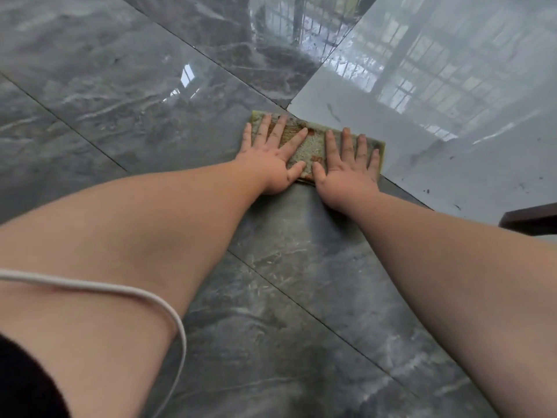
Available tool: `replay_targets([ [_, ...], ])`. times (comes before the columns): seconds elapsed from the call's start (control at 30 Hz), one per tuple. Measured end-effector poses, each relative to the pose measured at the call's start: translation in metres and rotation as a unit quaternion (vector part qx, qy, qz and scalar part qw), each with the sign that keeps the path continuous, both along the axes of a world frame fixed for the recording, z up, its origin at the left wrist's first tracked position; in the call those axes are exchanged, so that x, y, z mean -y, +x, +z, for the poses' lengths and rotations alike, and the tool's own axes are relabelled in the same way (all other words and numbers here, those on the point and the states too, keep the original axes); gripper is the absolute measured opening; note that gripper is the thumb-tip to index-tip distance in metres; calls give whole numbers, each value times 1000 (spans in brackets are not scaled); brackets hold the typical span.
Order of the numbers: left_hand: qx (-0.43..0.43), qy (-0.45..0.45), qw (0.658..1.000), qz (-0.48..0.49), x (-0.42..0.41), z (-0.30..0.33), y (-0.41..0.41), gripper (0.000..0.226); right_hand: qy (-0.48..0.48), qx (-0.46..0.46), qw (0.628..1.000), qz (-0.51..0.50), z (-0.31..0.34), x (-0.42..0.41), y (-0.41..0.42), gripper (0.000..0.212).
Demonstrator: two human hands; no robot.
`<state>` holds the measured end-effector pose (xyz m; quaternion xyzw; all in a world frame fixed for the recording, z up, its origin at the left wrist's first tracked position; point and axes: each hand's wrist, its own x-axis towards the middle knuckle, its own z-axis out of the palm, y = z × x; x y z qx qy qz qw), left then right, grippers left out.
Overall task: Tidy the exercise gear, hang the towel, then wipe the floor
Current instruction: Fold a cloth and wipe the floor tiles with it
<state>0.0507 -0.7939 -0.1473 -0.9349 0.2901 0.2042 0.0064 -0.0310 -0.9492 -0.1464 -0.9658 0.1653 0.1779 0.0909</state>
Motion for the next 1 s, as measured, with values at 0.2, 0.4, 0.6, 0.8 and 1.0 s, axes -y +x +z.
replay_targets([
  [0.2, -14, 26, 1000, -4, -64, 6, -77, 71, 6, 9, 999, 34, 4, -59, -76, 72],
  [0.4, -22, 31, 999, 37, -140, 9, -168, 70, 23, 4, 997, 72, 4, -127, -153, 73],
  [0.6, -35, 46, 996, 73, -202, 14, -250, 70, 36, 9, 993, 112, 10, -184, -227, 75],
  [0.8, -24, 52, 996, 70, -225, 15, -267, 73, 8, -5, 992, 128, 5, -206, -241, 79],
  [1.0, -41, 62, 988, 137, -201, 14, -264, 74, 4, 2, 985, 173, 4, -194, -210, 79],
])
